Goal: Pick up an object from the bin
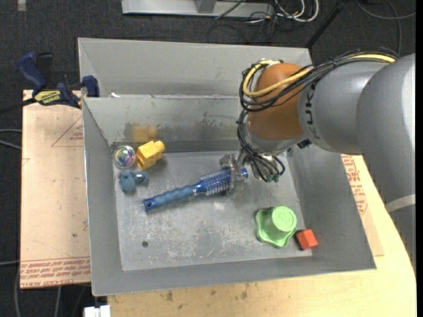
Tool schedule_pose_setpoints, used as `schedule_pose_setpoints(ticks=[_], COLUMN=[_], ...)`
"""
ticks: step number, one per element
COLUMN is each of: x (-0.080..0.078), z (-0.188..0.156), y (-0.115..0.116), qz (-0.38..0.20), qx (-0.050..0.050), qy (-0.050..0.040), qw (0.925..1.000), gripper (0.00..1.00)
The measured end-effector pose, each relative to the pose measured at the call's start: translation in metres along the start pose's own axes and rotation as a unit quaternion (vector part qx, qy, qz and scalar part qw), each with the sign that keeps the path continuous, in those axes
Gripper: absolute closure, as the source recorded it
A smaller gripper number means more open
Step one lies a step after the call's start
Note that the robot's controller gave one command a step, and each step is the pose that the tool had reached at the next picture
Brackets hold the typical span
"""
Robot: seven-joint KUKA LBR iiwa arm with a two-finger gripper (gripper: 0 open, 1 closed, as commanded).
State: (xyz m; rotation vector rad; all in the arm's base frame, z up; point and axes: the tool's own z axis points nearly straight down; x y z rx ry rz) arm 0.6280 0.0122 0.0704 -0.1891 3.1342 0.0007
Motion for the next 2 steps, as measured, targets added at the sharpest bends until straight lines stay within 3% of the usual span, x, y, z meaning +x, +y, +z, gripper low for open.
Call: schedule_pose_setpoints(ticks=[1, 2], x=[0.017, 0.018], z=[-0.129, -0.198], y=[0.01, 0.004], qz=[-0.036, -0.189], qx=[0.001, 0.001], qy=[-0.0042, -0.0033], qw=[0.9994, 0.9821], gripper=[1.0, 1.0])
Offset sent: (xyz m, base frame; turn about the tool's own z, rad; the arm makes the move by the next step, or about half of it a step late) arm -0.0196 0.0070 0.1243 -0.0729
